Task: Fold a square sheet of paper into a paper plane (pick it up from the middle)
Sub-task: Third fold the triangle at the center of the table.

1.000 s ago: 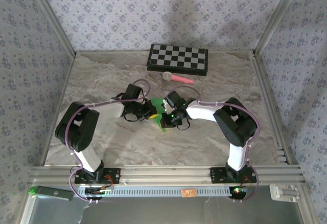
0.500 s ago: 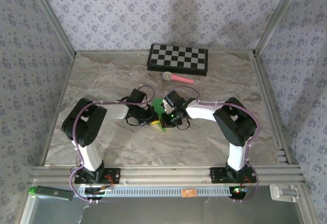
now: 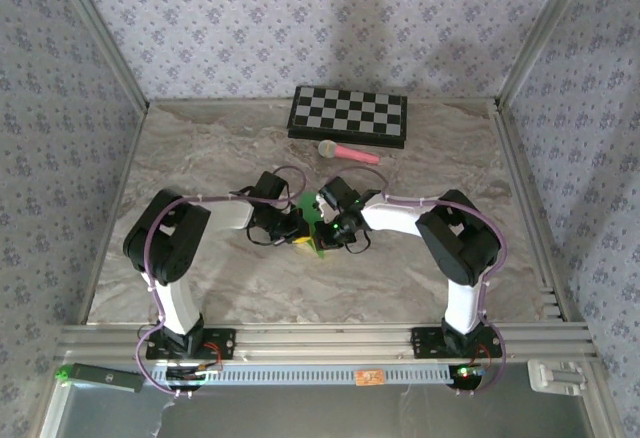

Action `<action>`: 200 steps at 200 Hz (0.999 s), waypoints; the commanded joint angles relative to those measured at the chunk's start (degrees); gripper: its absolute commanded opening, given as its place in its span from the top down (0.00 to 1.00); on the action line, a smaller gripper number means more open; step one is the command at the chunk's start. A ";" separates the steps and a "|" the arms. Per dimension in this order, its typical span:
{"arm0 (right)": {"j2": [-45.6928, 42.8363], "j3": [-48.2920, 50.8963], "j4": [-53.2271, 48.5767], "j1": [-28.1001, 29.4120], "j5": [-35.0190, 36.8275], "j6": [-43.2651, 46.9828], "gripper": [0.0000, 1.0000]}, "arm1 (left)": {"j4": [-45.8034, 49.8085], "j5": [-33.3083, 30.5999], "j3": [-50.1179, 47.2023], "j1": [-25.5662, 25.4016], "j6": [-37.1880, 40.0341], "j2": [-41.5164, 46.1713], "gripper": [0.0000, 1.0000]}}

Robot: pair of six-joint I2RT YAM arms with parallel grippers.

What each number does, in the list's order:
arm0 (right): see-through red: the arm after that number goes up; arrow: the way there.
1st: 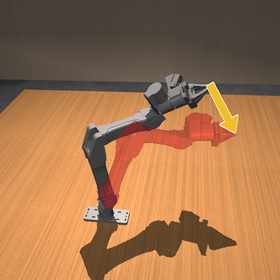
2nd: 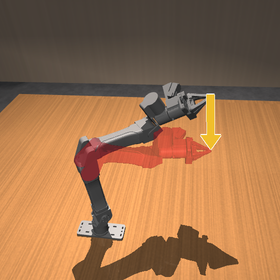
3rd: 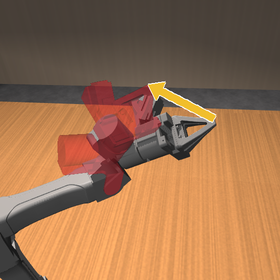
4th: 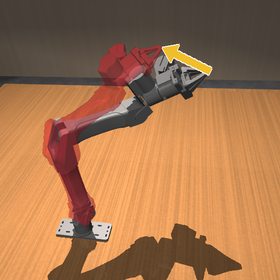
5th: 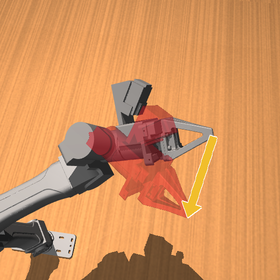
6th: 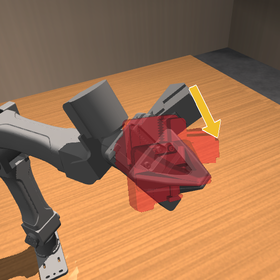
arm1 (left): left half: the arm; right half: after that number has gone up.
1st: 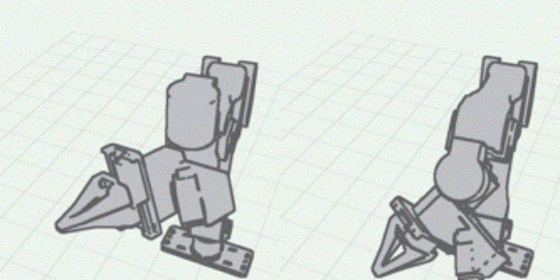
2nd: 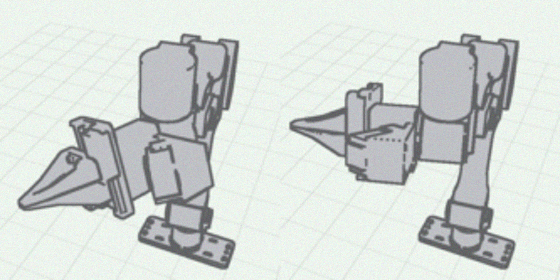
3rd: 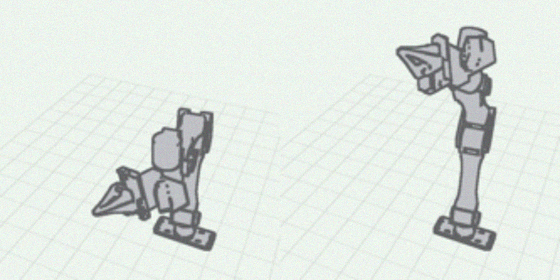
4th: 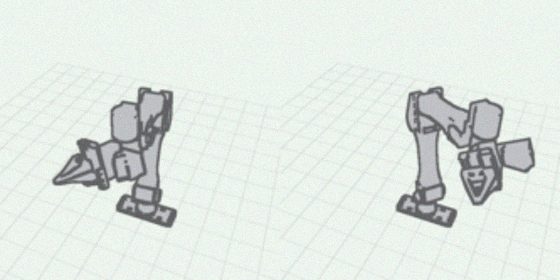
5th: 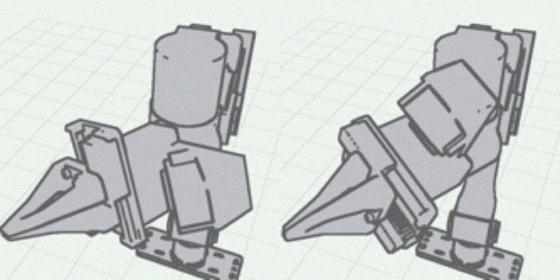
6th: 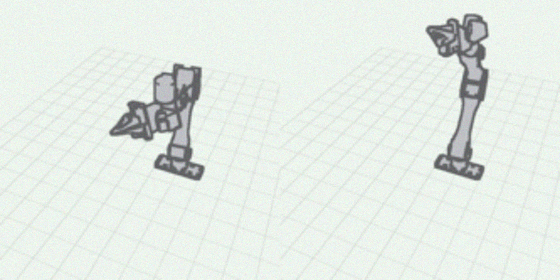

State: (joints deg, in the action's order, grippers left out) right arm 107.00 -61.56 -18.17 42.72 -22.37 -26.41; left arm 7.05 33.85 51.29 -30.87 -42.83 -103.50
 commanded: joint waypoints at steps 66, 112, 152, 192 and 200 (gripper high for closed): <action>5.52 2.41 -10.15 -0.10 9.23 2.08 0.94 | 4.44 -4.58 3.18 8.15 7.98 -4.48 0.93; 5.57 2.70 -10.51 -0.01 9.51 1.89 0.94 | 7.06 -6.08 5.32 11.89 11.27 -5.21 0.92; 5.22 2.51 -10.51 -0.03 9.33 1.80 0.94 | 9.39 -5.97 7.95 15.03 12.16 -3.95 0.91; 3.29 1.12 -7.93 -0.05 6.64 0.39 0.93 | 10.43 -3.19 8.77 13.14 8.34 4.75 0.88; 2.90 0.80 -7.26 -0.06 6.01 -0.13 0.93 | 10.29 -3.32 7.99 12.02 7.33 6.15 0.87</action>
State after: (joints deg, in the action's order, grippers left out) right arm 107.63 -62.67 -17.80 42.81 -21.23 -25.67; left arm 15.90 31.22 58.83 -16.45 -33.10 -103.79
